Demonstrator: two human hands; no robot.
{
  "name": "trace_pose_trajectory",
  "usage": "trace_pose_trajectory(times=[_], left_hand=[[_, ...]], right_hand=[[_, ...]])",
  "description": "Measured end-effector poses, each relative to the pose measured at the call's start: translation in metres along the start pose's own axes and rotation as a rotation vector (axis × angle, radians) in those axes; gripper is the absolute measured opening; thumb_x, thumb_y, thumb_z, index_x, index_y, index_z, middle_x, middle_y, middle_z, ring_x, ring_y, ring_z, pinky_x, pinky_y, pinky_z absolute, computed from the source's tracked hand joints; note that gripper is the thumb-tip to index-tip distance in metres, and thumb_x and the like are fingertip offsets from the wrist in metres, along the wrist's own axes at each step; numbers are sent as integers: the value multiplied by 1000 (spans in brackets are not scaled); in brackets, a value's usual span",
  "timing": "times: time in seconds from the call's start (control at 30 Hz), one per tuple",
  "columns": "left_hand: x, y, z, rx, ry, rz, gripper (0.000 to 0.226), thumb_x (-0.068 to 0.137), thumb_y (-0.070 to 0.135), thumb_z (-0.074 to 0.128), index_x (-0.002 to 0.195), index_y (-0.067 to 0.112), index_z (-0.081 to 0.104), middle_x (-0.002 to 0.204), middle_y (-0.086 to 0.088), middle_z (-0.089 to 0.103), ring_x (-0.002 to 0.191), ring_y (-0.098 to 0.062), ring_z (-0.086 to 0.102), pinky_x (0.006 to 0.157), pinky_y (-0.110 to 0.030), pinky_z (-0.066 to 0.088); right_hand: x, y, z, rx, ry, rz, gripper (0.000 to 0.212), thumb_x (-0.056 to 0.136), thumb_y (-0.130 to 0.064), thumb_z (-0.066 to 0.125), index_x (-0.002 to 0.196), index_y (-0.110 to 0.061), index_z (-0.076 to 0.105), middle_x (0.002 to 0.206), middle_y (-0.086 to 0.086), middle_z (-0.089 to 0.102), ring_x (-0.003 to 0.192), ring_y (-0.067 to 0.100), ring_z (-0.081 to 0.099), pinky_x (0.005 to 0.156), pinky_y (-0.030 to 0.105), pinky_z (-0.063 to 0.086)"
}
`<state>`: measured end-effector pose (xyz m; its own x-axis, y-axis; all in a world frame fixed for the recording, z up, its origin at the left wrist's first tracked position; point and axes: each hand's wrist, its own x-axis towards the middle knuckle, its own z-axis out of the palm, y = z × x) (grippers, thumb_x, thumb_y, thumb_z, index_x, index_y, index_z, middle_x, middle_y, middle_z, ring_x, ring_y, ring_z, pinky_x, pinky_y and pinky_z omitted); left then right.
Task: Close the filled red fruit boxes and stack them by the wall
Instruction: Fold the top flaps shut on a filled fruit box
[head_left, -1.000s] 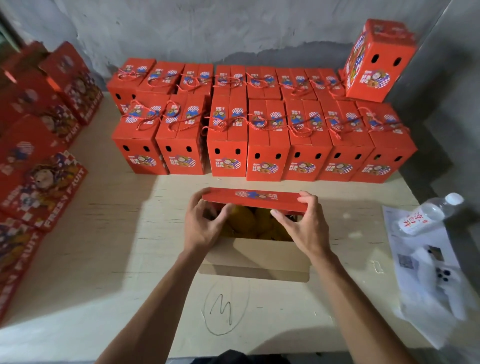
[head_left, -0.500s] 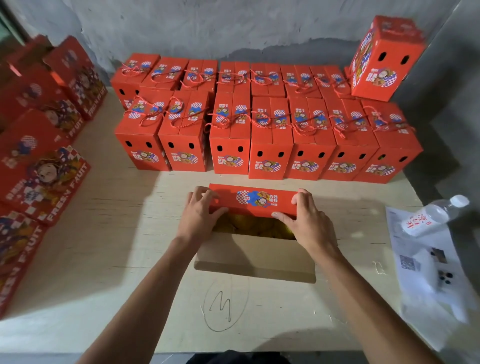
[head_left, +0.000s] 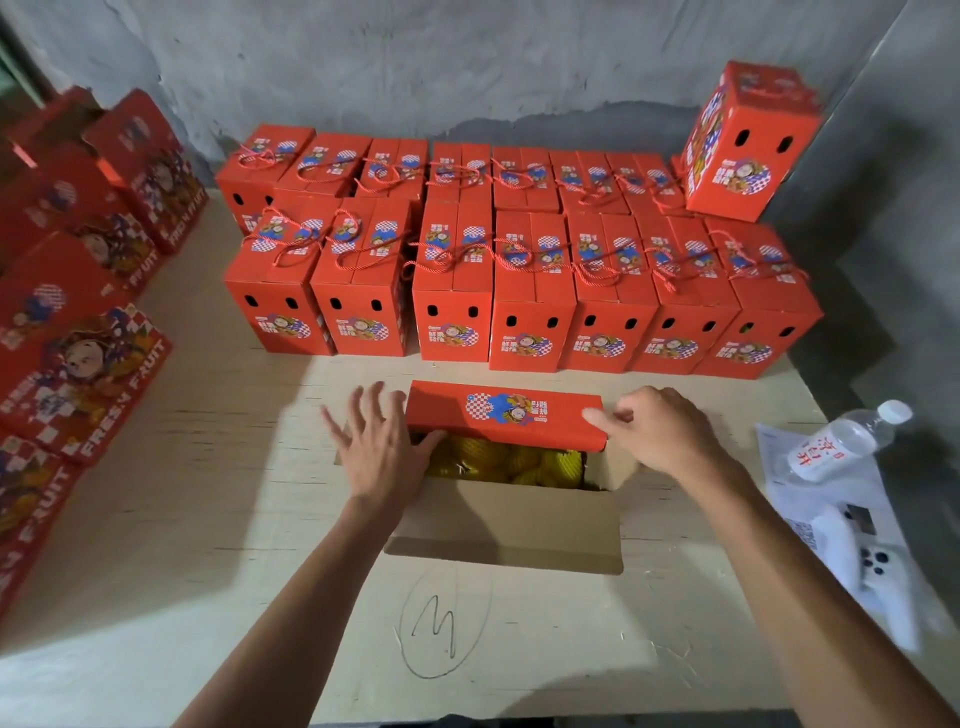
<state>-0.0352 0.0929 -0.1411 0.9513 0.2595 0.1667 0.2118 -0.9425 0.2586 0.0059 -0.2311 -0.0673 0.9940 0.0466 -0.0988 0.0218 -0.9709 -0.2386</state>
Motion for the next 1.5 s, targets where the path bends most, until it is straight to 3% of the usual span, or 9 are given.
trace_pose_trajectory(times=[0.13,0.23,0.37,0.53,0.93,1.1,1.23,1.33,1.5], left_hand=[[-4,3,-7,-41,-131,-214,107,73,86,62,148,13,36,167,-14,21,154,-40,12,116,-66,24],[-8,7,-18,-78,-7,-93,82,83,65,71,142,13,47,166,-13,25,149,-37,23,111,-54,39],[-17,12,-33,-294,272,193,40,96,32,68,129,11,57,155,-9,43,138,-31,42,89,-41,57],[-34,4,-31,-718,29,272,21,108,42,44,121,28,55,113,13,65,102,-7,65,71,-24,55],[-26,-53,-16,-705,-232,437,73,72,-14,27,124,14,71,143,13,60,143,-11,46,119,-32,38],[-37,-76,-28,-559,-325,574,70,84,25,84,148,23,54,156,14,48,147,-8,41,117,-38,42],[-32,-46,-36,-774,-236,73,75,81,78,65,143,42,44,133,8,69,110,-6,70,91,-42,60],[-15,-12,-24,-457,-79,47,89,92,65,61,158,22,19,160,-14,41,141,-32,47,112,-56,43],[-25,32,13,-295,118,472,33,102,34,60,128,14,65,133,-7,61,121,-32,57,107,-53,45]], right_hand=[[-22,-23,34,308,12,-119,57,106,-58,37,88,-24,80,83,-15,73,83,10,67,79,32,51],[-46,-25,90,166,390,-315,13,99,-23,64,102,-19,77,104,-1,60,95,23,54,81,37,50],[-52,-20,114,343,504,-263,15,99,-18,62,112,-18,71,118,-3,57,109,20,54,91,21,44],[-51,-24,108,389,491,-261,8,93,-12,69,100,-17,70,113,-5,58,106,21,54,92,28,46],[-80,27,69,395,-17,-406,70,88,27,41,141,-15,61,160,-13,40,152,2,27,125,25,23],[-84,42,64,179,-132,-524,71,95,3,61,155,-29,42,167,-19,20,155,-2,10,128,31,17],[-68,27,42,644,-112,-164,63,82,-74,70,138,-52,52,134,-29,62,124,-5,58,99,20,48],[-39,7,43,381,176,-145,92,88,-61,71,159,-27,25,151,-9,50,133,10,50,108,32,45],[-27,-30,84,196,393,-273,48,93,-47,72,119,-7,73,122,6,64,114,25,59,96,44,51]])
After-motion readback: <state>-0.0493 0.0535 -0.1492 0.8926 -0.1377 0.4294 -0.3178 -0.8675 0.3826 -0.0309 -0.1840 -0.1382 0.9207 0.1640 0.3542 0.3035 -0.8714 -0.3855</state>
